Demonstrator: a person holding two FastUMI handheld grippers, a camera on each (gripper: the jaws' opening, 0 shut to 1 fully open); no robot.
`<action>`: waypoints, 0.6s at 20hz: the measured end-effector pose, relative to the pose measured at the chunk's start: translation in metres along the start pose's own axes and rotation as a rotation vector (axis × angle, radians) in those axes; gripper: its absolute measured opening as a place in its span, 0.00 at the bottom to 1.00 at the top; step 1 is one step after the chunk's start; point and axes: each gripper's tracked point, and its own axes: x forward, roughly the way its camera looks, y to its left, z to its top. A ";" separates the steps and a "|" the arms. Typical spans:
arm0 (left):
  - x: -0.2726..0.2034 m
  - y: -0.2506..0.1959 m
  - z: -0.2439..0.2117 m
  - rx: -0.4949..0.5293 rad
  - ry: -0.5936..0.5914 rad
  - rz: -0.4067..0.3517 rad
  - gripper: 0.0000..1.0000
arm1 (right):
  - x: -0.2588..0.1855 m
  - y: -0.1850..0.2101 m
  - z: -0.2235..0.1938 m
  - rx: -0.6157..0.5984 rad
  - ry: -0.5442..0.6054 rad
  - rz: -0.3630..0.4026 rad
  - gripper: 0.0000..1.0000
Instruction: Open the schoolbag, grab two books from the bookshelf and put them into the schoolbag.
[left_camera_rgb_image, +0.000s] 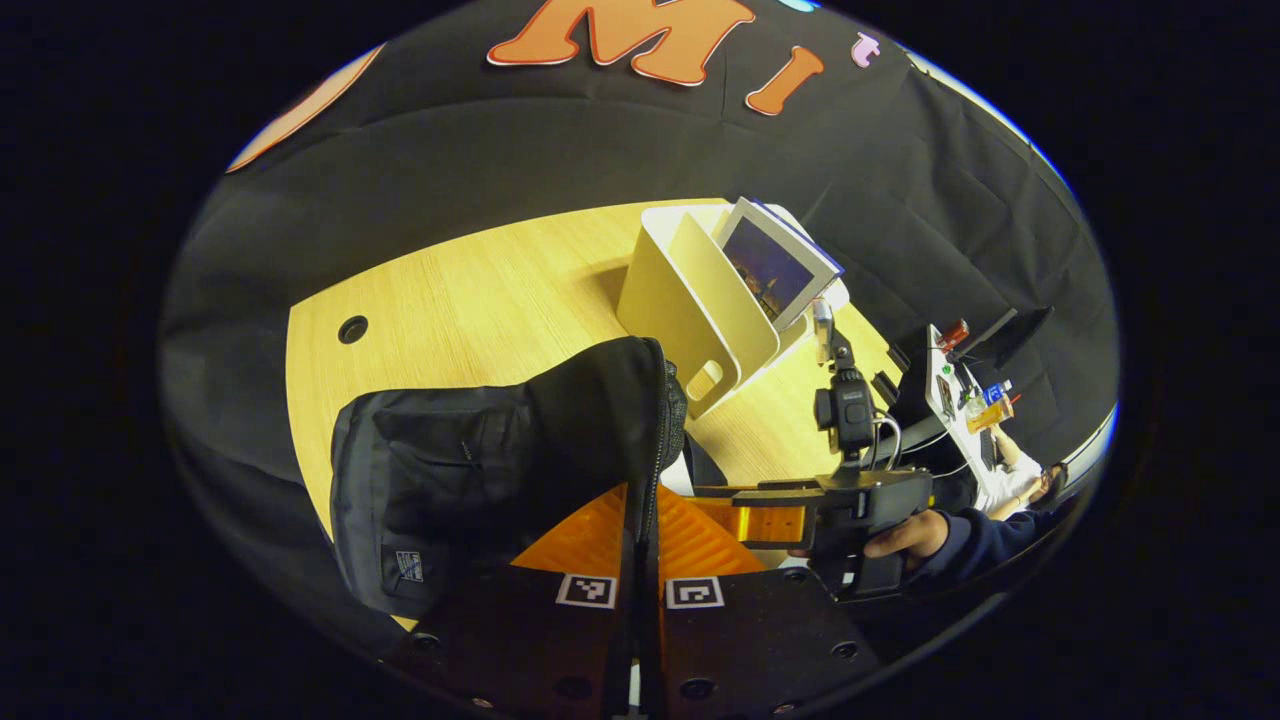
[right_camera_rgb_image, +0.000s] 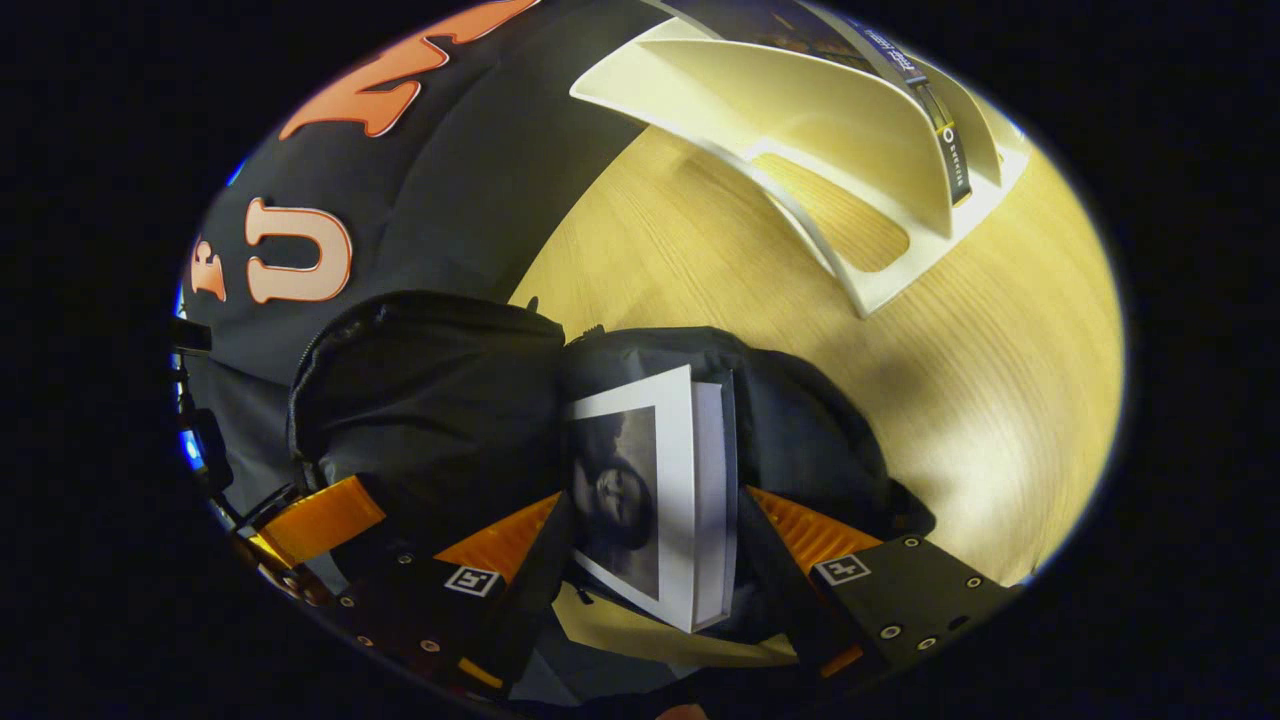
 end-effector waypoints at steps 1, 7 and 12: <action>0.003 0.001 -0.001 0.000 0.003 0.005 0.04 | -0.004 -0.002 0.003 -0.009 -0.002 -0.005 0.98; 0.013 -0.001 -0.006 -0.010 0.017 0.011 0.04 | -0.040 -0.024 0.021 -0.067 -0.006 -0.080 0.98; 0.022 -0.001 -0.007 -0.025 0.024 0.013 0.04 | -0.077 -0.048 0.055 -0.147 -0.041 -0.173 0.98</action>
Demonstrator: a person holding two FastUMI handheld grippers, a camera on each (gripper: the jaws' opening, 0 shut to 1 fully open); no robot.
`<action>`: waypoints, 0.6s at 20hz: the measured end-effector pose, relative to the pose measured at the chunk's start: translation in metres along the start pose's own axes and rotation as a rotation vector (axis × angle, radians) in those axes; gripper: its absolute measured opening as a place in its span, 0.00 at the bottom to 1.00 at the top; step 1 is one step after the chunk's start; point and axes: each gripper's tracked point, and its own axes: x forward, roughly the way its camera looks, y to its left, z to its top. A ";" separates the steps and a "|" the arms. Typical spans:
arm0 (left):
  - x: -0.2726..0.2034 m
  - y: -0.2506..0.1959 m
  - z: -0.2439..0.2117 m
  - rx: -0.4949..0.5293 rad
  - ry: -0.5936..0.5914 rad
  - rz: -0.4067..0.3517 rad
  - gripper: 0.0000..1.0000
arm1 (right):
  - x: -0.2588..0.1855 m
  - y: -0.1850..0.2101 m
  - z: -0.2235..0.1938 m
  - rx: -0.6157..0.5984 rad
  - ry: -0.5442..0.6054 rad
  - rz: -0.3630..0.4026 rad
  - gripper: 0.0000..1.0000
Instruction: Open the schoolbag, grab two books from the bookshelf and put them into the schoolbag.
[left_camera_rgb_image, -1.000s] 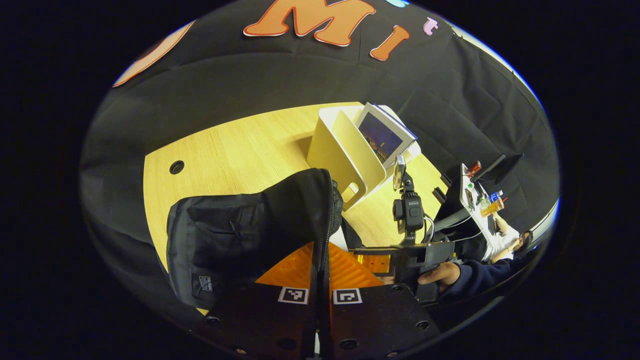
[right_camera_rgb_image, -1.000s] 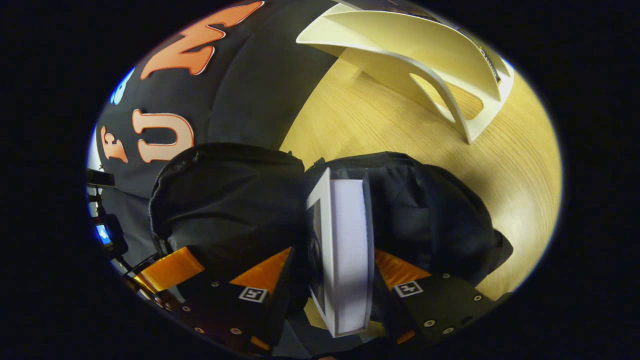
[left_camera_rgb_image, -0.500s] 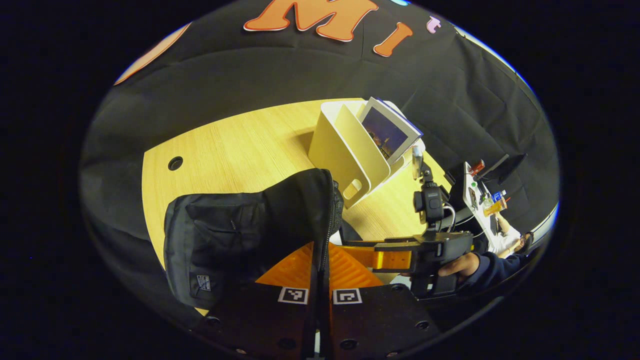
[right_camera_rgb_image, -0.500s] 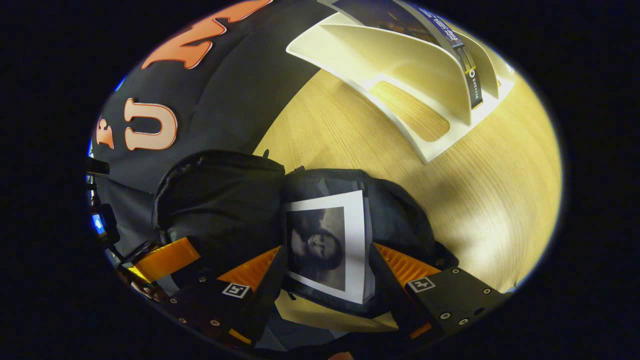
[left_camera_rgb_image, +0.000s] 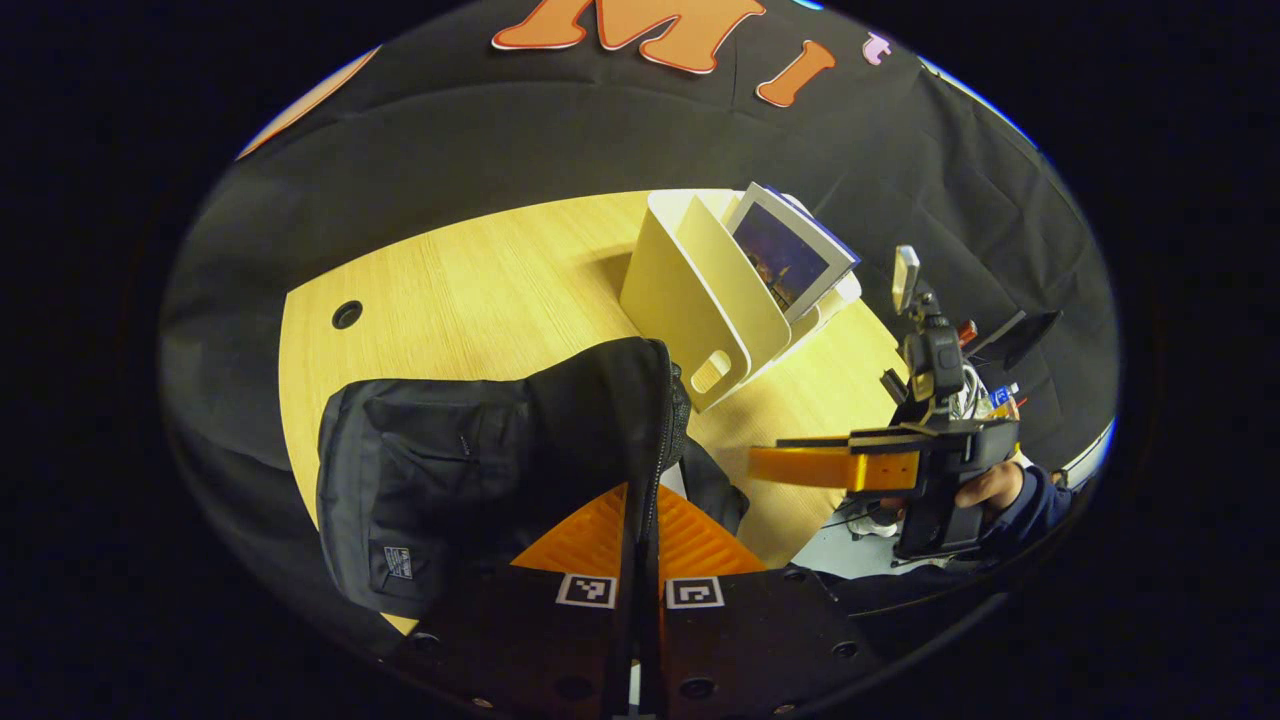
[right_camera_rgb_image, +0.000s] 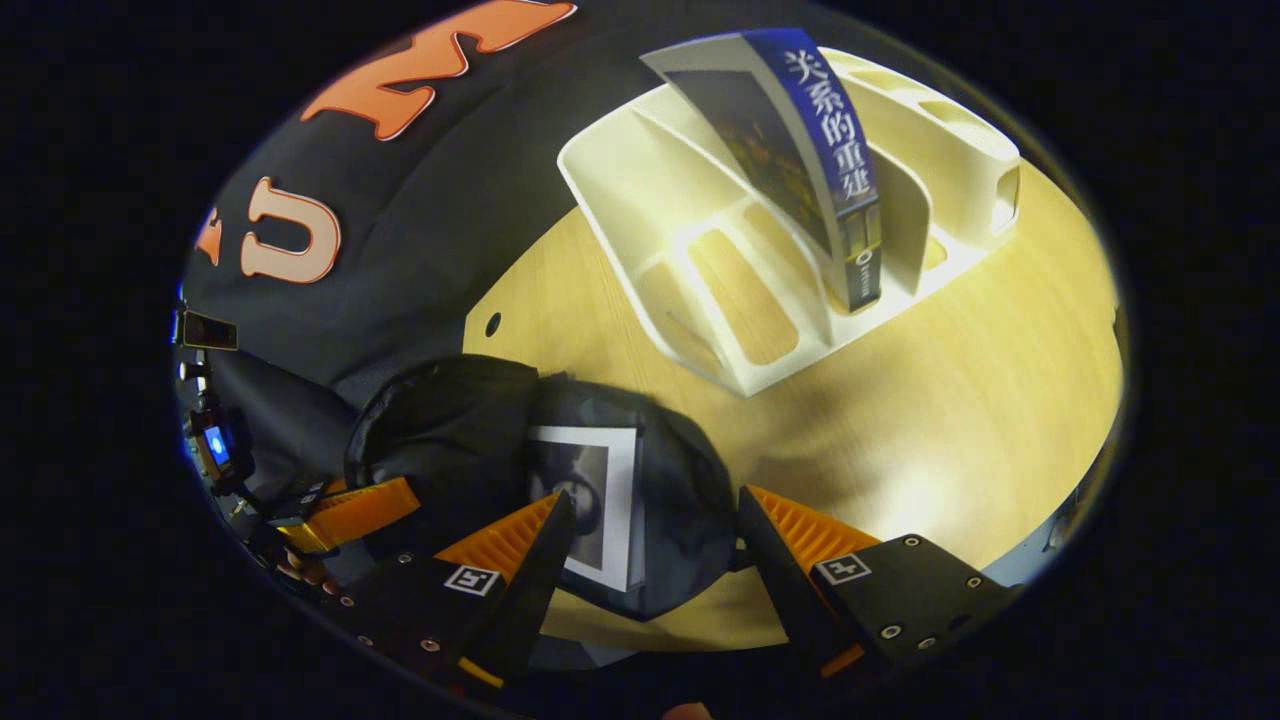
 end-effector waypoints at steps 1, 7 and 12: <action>0.002 0.000 -0.001 -0.003 0.002 0.000 0.04 | -0.006 -0.004 0.005 -0.018 -0.002 -0.014 0.98; 0.013 -0.006 -0.007 -0.006 0.021 -0.002 0.04 | -0.033 -0.019 0.036 -0.143 0.014 -0.084 0.98; 0.019 -0.005 -0.005 -0.023 0.028 -0.002 0.04 | -0.055 -0.025 0.064 -0.248 0.041 -0.126 0.99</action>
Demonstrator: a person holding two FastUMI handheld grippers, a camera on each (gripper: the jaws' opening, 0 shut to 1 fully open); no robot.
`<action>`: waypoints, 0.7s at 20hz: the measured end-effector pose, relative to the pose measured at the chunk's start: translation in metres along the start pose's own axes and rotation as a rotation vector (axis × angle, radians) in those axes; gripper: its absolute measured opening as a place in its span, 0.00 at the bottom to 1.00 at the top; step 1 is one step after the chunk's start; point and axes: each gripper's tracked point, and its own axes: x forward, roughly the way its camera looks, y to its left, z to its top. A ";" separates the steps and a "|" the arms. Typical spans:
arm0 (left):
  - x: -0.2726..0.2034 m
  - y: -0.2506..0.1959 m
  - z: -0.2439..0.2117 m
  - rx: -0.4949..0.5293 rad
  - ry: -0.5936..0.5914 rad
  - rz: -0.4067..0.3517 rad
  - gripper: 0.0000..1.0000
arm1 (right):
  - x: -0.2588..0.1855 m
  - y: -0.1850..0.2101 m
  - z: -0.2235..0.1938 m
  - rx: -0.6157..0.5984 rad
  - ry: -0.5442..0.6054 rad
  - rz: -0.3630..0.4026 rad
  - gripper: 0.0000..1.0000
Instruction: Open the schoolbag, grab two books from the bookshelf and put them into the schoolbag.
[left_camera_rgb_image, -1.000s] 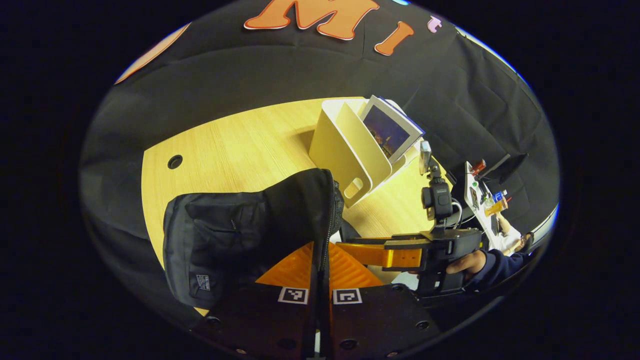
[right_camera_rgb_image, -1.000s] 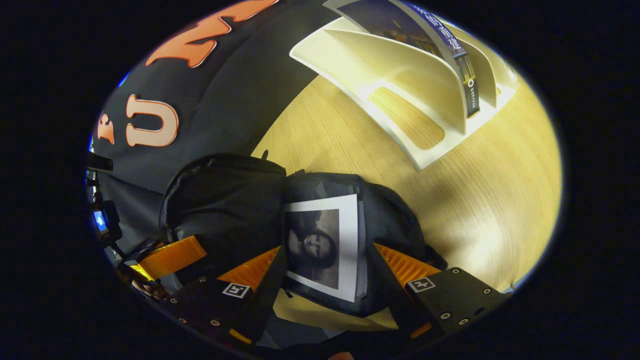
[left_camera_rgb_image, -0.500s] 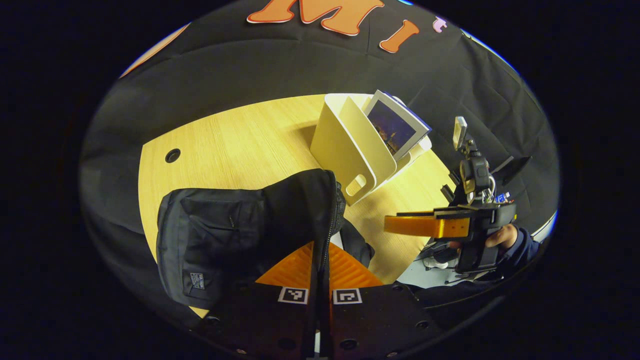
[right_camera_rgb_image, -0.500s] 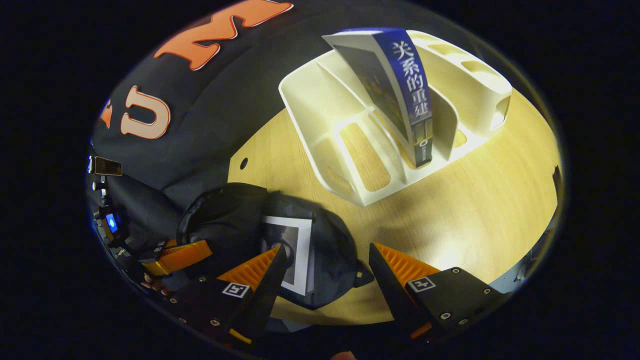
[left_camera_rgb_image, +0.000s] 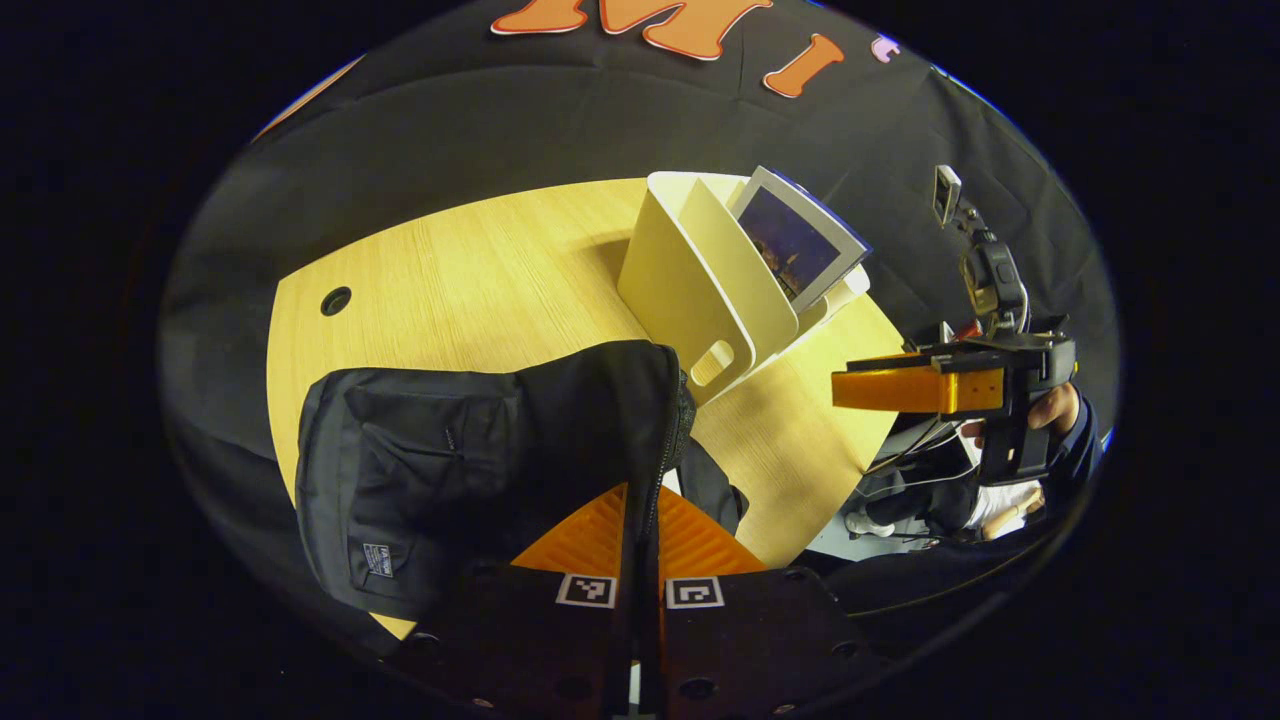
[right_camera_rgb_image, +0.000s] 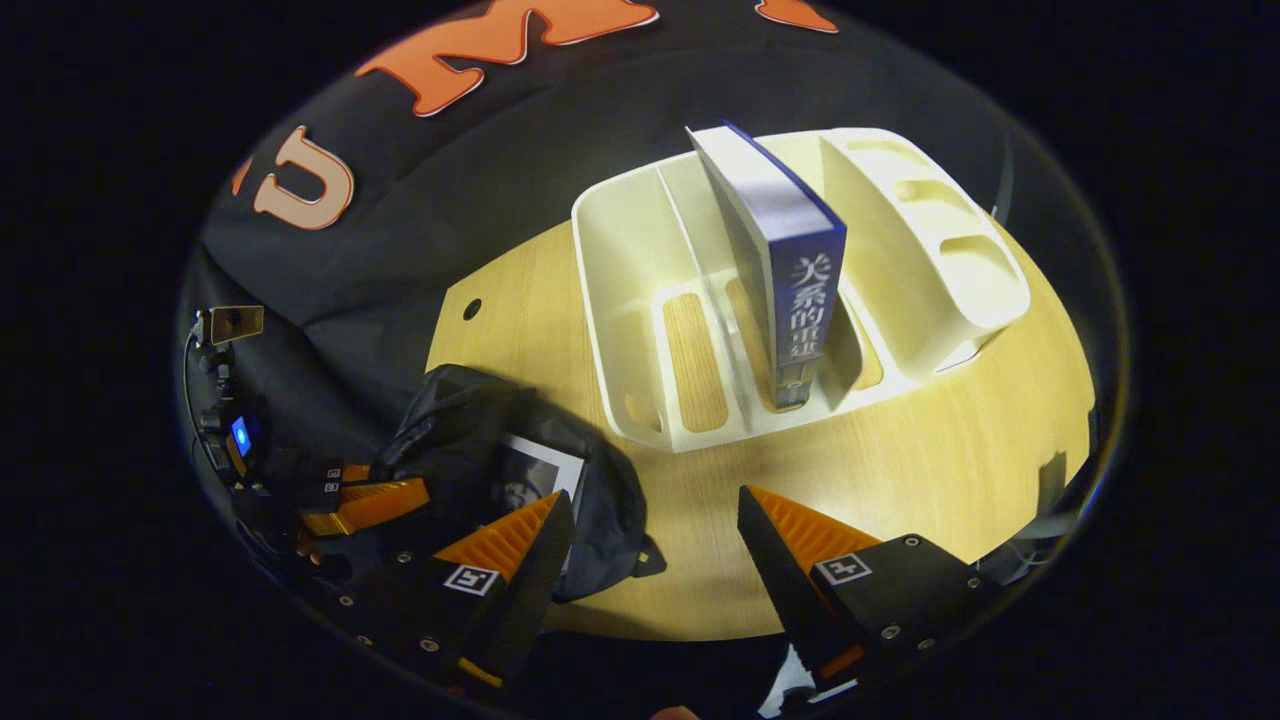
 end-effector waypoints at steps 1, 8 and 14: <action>0.000 -0.001 -0.001 -0.008 0.001 -0.003 0.04 | -0.005 -0.005 0.006 -0.018 0.007 -0.020 0.99; 0.008 0.000 -0.006 -0.065 -0.002 -0.006 0.04 | -0.032 -0.030 0.064 -0.100 0.030 -0.094 0.99; 0.007 0.001 -0.007 -0.106 -0.011 0.013 0.04 | -0.035 -0.034 0.117 -0.196 0.047 -0.119 0.99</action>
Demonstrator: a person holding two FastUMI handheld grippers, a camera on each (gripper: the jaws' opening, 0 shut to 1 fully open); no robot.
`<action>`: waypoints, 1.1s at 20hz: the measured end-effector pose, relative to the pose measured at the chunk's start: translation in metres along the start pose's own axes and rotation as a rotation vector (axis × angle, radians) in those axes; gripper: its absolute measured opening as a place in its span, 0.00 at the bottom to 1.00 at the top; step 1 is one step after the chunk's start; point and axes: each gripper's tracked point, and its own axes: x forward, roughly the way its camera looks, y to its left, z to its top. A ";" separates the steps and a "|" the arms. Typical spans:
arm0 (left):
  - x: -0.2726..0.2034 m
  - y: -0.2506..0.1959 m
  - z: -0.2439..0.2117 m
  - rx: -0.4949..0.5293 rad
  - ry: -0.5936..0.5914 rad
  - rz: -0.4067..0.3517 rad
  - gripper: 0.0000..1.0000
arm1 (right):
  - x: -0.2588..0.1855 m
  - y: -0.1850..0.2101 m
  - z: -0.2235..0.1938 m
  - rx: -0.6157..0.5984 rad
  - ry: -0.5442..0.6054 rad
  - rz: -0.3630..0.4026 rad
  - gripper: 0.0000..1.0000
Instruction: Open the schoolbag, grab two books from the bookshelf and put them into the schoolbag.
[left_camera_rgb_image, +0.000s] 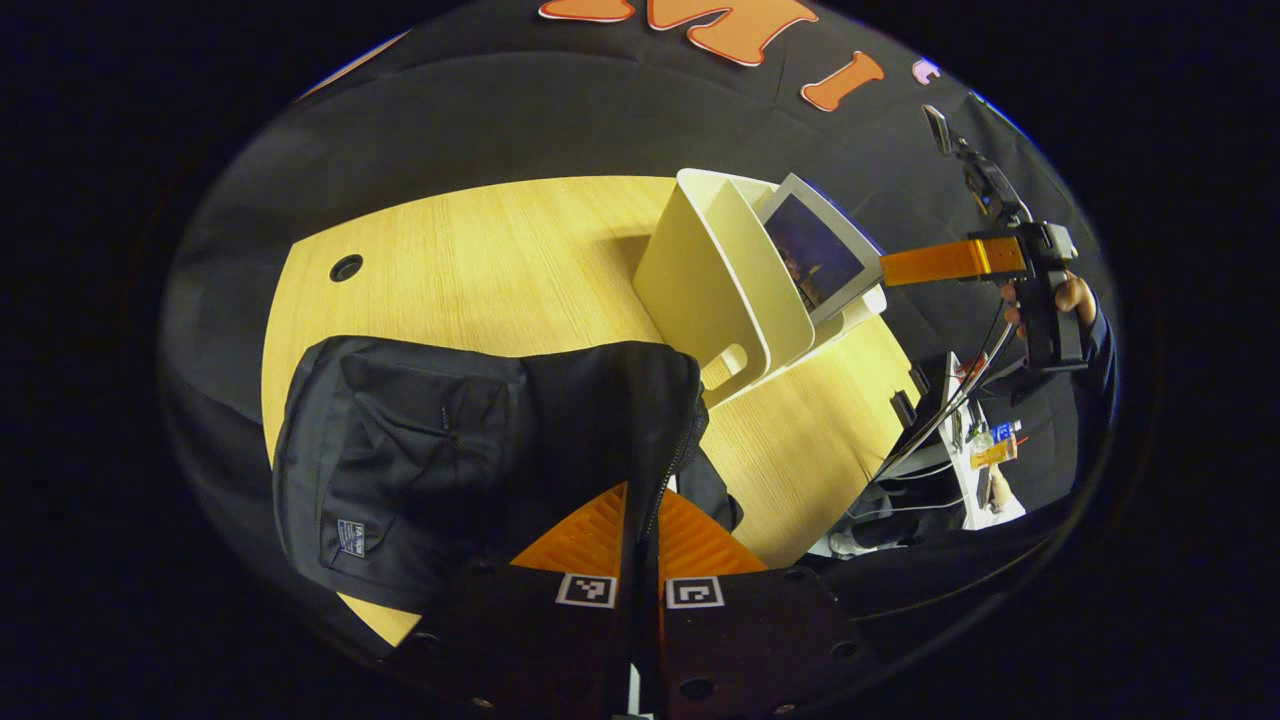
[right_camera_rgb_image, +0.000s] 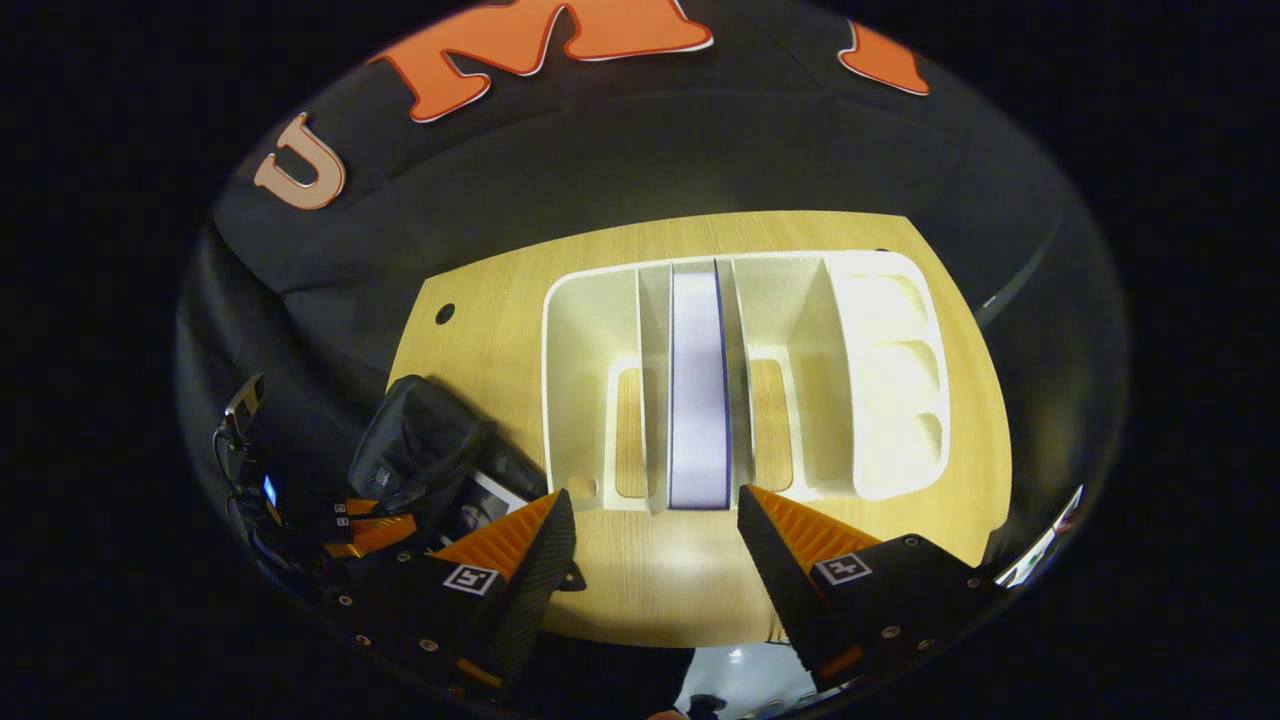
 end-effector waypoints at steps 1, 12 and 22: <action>0.001 0.001 -0.001 -0.006 -0.004 0.007 0.04 | 0.001 -0.001 0.006 -0.027 0.009 -0.005 0.99; 0.000 0.001 -0.005 -0.056 -0.011 0.062 0.04 | 0.051 -0.020 0.048 -0.072 0.119 -0.011 0.99; 0.002 0.002 -0.007 -0.056 -0.014 0.091 0.04 | 0.078 -0.026 0.043 -0.105 0.189 -0.069 0.85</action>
